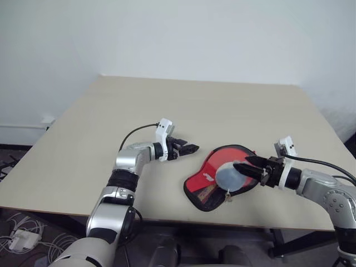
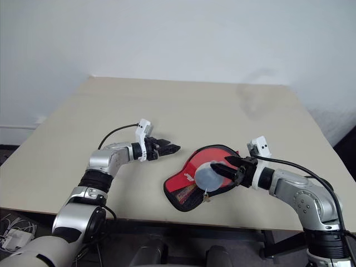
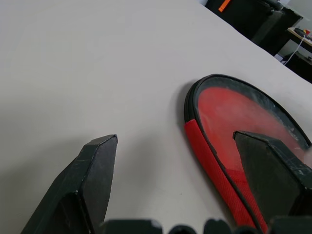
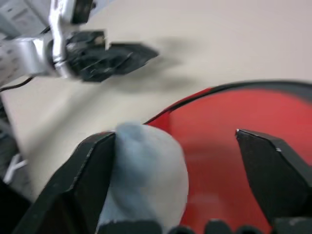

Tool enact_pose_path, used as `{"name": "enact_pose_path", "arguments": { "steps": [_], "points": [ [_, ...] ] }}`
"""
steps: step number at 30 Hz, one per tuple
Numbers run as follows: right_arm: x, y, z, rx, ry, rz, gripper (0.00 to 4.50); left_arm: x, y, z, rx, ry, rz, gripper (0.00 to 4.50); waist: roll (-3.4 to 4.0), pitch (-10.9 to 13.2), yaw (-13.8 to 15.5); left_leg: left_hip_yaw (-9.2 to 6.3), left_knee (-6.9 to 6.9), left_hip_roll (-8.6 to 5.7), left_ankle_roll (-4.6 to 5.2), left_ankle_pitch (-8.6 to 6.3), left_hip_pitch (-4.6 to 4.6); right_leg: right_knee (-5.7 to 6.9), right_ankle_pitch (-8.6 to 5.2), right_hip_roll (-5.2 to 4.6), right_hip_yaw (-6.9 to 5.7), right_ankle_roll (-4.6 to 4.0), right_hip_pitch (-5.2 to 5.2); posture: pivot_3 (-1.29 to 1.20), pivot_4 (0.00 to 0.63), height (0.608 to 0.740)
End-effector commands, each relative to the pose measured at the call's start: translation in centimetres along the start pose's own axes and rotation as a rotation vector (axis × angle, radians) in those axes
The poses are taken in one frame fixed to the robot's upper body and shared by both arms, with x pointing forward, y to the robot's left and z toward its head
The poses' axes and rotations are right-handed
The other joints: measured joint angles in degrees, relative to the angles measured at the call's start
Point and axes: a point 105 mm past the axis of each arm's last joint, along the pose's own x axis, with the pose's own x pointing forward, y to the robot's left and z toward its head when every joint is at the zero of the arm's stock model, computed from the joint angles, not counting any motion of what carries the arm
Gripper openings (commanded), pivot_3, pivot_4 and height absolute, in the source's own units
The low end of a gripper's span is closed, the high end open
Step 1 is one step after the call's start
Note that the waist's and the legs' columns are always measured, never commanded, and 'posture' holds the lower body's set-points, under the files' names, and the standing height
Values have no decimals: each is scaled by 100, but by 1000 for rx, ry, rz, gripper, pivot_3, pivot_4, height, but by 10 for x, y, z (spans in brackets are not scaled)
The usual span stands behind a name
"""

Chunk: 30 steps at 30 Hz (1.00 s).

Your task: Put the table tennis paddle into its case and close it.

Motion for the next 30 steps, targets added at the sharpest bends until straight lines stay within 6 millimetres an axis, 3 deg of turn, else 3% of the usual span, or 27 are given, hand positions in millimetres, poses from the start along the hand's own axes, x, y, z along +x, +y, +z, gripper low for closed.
{"name": "enact_pose_path", "arguments": {
  "steps": [1, 4, 7, 11, 15, 20, 27, 30],
  "points": [
    [-7, 5, 17, -16, -71, 39, 4208, 1, -7, 13, 40, -36, -32, 4071, 1, 0, 1, 0, 0, 0, 0, 0, -1, 0, 0, 0, 0, 0, -1, 0, 0, 740],
    [-9, 3, 22, 2, -115, 30, 4208, 0, -9, 15, 41, -40, -50, 4071, 0, 1, 0, 0, 1, 0, 0, 0, -1, -1, 0, 0, 0, 0, 3, 0, 0, 740],
    [-12, -5, 43, 59, -241, 10, 4208, -4, -15, 19, 42, -59, -99, 4071, 1, 1, -5, 0, 1, 0, 0, 0, 1, 1, 1, 0, 0, 0, 3, 0, 0, 740],
    [-22, 8, 66, 121, -358, 114, 4208, -14, -18, 15, 71, -44, -131, 4071, 6, 3, -7, -1, 0, 1, 0, 0, 1, 5, 2, 0, 1, -1, 3, 0, 0, 740],
    [-24, 17, 61, 87, -301, 173, 4208, -34, -11, 5, 115, -10, -112, 4071, 10, 3, -10, -1, -6, 5, 0, 0, 1, 5, 1, 5, 2, -2, -1, 0, 0, 740],
    [-24, 7, 65, 70, -298, 184, 4208, -70, -2, -8, 143, 40, -75, 4071, 10, 4, -38, 6, -9, 6, -1, 0, 2, 3, 1, 5, 7, -3, -11, 0, 0, 740],
    [-1, 21, 65, 45, -284, 311, 4208, -117, 4, -45, 104, 158, -1, 4071, 19, 6, -141, 17, -11, 20, -2, -1, 2, 6, 3, 5, 7, -6, -21, 0, 0, 740],
    [8, 11, 64, 81, -290, 294, 4208, -125, 9, -63, 52, 159, 68, 4071, 18, 5, -140, 29, -14, 36, -3, -1, 1, 6, 6, 9, 4, -11, -32, 0, 0, 740]
  ]
}}
